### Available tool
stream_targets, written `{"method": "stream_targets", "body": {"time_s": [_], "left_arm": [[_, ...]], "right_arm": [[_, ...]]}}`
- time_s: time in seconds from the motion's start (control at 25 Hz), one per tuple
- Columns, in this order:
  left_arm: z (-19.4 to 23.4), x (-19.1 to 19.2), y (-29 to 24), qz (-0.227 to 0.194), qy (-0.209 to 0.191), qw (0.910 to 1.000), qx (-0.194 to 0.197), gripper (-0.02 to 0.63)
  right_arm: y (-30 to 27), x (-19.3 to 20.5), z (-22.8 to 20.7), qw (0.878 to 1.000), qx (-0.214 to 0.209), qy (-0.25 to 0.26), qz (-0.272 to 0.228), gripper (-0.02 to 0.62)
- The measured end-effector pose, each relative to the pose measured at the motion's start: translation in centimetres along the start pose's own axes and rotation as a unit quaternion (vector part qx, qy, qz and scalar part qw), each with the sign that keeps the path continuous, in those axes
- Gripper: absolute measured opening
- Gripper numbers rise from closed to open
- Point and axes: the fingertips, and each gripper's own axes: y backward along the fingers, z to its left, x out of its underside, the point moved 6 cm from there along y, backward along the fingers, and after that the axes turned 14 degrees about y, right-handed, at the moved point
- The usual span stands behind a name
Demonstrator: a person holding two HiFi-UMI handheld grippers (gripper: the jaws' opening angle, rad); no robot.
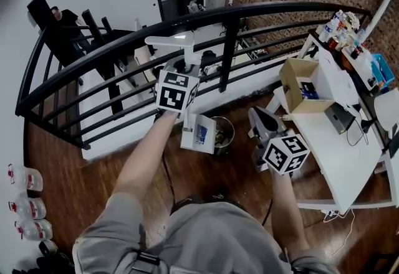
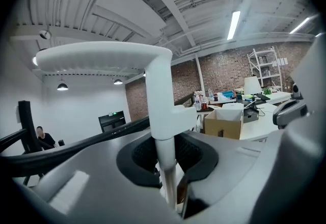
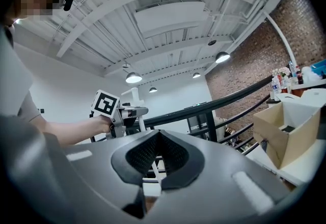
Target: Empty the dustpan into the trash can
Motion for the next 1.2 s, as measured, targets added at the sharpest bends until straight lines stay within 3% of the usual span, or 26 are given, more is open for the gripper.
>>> {"method": "stream_targets", "body": {"time_s": [0.28, 0.52, 0.84, 1.0, 1.2], "left_arm": [[-0.8, 0.7, -4.2, 0.007, -0.005, 0.9999, 0.014, 0.060], [0.2, 0.4, -6.5, 0.013, -0.006, 0.9993, 0.033, 0.061], [1.3, 0.3, -7.7, 0.012, -0.008, 0.9978, 0.065, 0.060], [1.4, 0.2, -8.4, 0.014, -0.010, 0.9967, 0.079, 0.061], [1.6, 0.5, -9.1, -0.006, -0.022, 0.9935, 0.111, 0.064]], "right_arm": [[-2.8, -0.7, -2.6, 1.000, -0.012, 0.024, 0.015, 0.000], [-9.6, -6.7, -2.2, 0.995, -0.027, 0.097, 0.005, 0.000], [-21.2, -11.6, 0.2, 0.984, -0.100, 0.144, 0.028, 0.179], [-24.9, -12.2, 0.4, 0.979, -0.129, 0.152, 0.049, 0.166], [-25.6, -12.0, -0.2, 0.972, -0.150, 0.170, 0.058, 0.138]]}}
